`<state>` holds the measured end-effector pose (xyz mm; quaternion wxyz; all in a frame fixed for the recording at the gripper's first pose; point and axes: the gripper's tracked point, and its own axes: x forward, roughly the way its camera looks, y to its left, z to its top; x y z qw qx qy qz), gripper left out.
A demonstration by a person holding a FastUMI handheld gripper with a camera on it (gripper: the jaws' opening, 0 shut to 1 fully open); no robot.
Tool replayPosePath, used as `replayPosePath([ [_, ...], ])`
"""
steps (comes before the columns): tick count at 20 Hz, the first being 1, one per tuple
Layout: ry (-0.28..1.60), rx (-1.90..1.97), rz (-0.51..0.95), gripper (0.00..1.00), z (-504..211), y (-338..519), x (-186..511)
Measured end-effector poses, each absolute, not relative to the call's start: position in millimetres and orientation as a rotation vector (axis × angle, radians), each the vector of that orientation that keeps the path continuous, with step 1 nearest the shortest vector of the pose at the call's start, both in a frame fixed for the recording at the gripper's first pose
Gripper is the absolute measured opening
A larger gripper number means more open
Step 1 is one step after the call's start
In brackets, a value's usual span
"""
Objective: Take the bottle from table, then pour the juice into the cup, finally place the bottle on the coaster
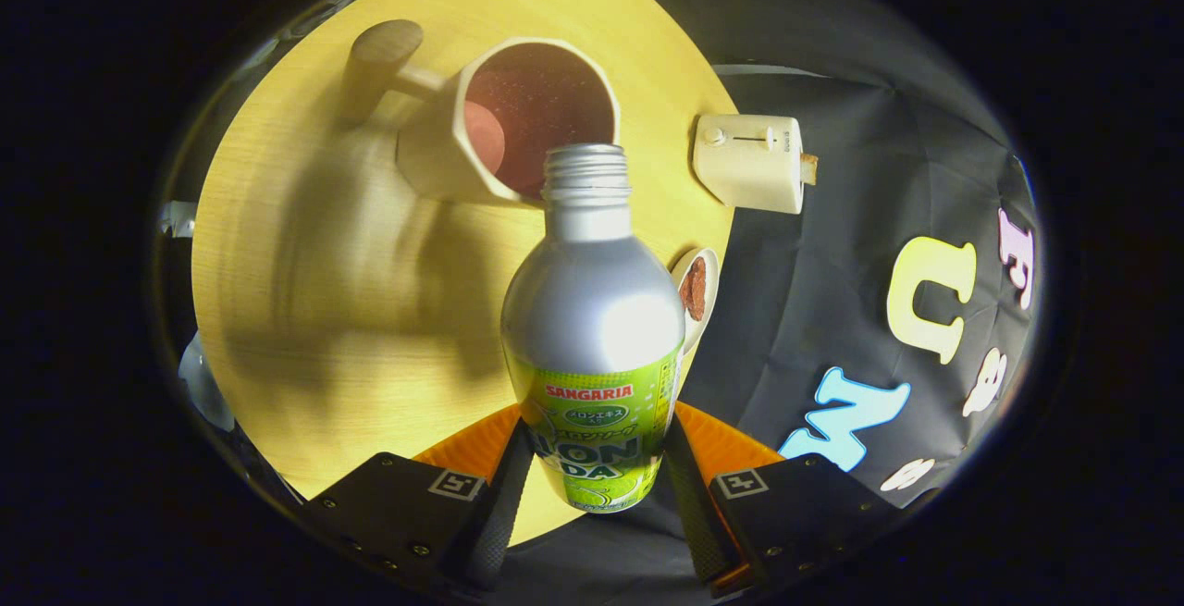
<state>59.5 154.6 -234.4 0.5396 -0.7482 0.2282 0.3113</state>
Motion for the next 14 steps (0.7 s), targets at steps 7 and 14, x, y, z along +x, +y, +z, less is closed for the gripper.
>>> replayPosePath([
  [7, 0.582, -1.844, 0.723, 0.76, -227, 151, 61],
  [14, 0.595, -1.913, 0.702, 0.75, -216, 151, 61],
])
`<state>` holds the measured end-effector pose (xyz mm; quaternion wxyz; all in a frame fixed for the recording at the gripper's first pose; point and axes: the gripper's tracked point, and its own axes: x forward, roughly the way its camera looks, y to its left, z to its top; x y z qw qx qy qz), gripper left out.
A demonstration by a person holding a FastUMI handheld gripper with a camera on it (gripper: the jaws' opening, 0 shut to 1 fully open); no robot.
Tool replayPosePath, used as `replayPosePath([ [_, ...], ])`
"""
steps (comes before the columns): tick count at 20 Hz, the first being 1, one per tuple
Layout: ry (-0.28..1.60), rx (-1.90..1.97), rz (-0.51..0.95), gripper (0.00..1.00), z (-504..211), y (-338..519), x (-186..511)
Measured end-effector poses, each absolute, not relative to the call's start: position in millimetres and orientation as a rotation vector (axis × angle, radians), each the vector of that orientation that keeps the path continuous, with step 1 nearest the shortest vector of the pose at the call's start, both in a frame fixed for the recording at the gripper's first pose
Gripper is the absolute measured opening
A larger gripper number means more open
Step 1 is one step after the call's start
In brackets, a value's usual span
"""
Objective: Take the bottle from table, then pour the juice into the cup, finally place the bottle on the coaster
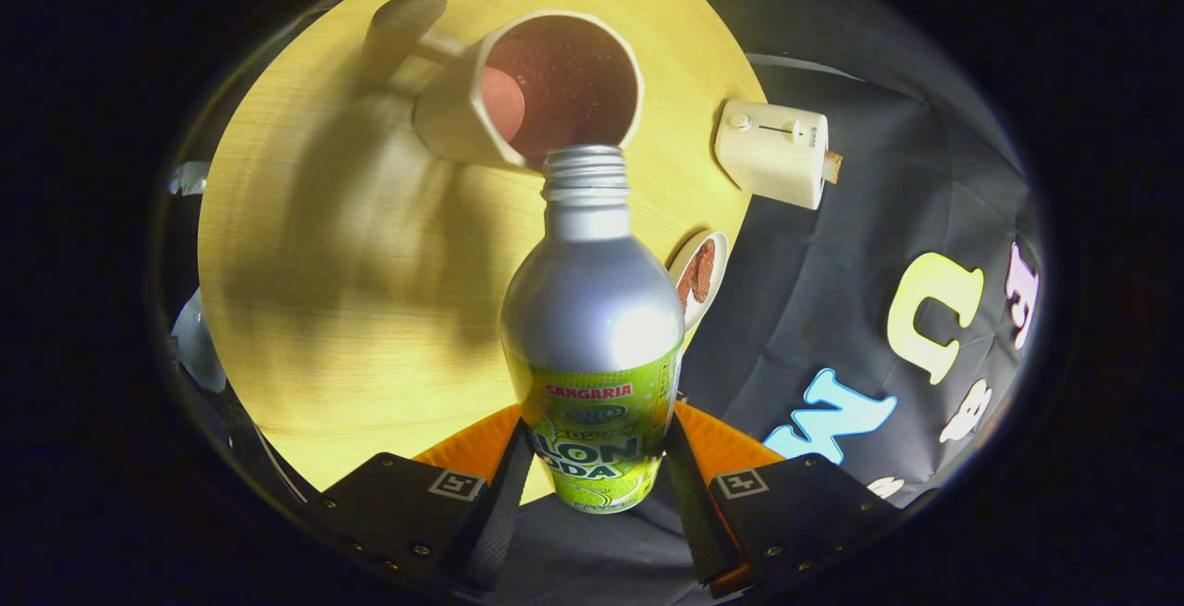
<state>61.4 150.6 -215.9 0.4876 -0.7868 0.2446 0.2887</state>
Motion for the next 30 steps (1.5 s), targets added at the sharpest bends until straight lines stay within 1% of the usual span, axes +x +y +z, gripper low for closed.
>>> replayPosePath([
  [18, 0.615, -2.006, 0.680, 0.75, -206, 155, 57],
  [30, 0.643, -2.080, 0.668, 0.75, -204, 158, 69],
])
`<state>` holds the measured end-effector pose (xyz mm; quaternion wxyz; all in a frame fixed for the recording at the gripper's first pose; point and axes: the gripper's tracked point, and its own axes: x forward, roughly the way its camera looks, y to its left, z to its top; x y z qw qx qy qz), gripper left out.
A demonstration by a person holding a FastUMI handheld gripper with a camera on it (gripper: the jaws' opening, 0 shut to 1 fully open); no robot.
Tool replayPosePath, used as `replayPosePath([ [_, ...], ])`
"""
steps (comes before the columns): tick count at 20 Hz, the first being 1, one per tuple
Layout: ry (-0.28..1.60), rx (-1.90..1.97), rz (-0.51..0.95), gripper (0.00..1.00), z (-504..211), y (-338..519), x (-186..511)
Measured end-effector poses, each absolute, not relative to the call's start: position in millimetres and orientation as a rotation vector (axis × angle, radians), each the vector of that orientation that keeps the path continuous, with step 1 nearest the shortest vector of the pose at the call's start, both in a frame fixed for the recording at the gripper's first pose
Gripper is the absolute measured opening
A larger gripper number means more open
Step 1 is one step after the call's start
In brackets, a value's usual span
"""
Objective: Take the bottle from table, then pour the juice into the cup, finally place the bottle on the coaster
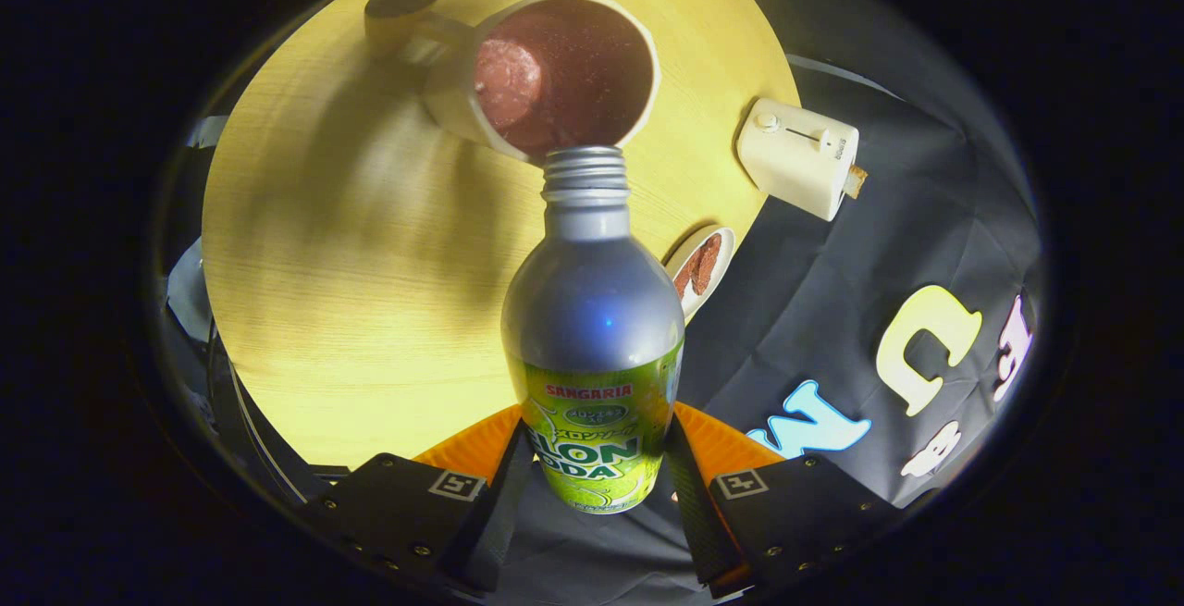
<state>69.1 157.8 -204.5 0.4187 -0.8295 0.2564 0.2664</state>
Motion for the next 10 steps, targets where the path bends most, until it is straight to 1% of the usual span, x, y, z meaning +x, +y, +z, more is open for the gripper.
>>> replayPosePath([
  [10, 0.657, -2.141, 0.677, 0.75, -201.0, 163.6, 68.2],
])
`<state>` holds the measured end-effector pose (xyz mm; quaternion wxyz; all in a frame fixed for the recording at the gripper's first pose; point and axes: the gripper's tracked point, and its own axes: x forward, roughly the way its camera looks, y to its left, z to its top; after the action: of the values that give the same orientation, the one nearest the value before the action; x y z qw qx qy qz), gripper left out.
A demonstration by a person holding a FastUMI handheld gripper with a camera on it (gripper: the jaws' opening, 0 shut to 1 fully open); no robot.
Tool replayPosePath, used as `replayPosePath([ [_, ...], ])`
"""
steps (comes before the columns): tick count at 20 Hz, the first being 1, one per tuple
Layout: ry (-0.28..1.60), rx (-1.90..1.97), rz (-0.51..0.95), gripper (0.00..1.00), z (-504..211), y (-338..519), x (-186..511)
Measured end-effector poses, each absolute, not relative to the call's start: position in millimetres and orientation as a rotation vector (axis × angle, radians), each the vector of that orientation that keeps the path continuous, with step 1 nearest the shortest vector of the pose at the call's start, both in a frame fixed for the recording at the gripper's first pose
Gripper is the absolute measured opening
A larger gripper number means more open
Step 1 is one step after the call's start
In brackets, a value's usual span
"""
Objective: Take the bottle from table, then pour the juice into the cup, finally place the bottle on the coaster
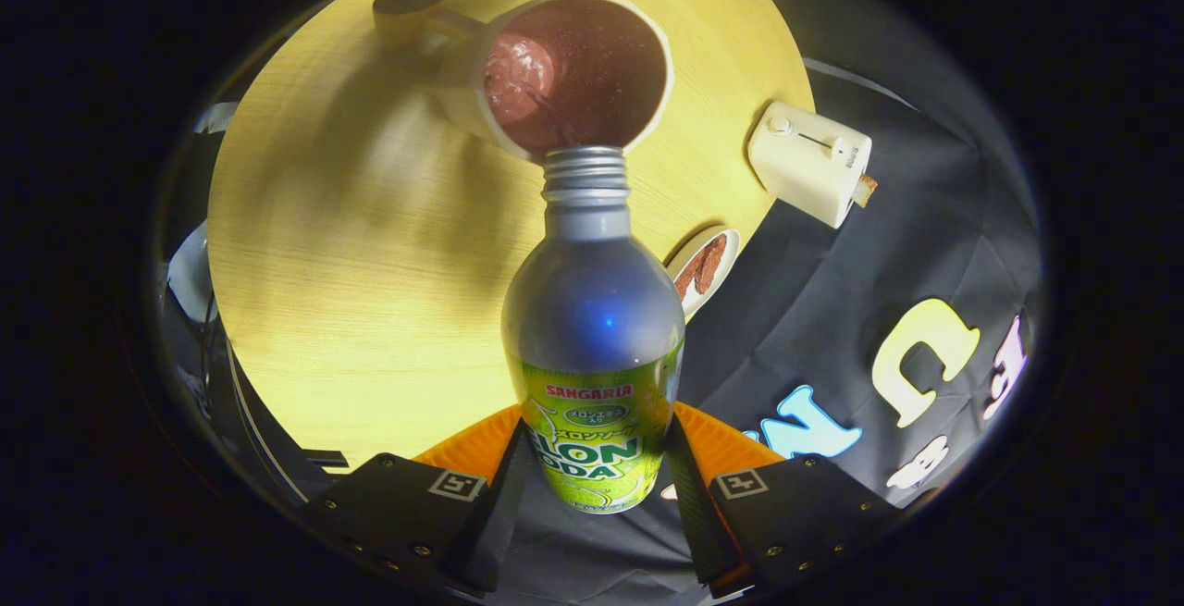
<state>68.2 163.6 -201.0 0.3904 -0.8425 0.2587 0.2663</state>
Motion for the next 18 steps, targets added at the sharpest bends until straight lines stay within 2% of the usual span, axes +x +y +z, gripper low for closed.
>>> replayPosePath([
  [18, 0.646, -2.260, 0.685, 0.75, -188, 175, 68],
])
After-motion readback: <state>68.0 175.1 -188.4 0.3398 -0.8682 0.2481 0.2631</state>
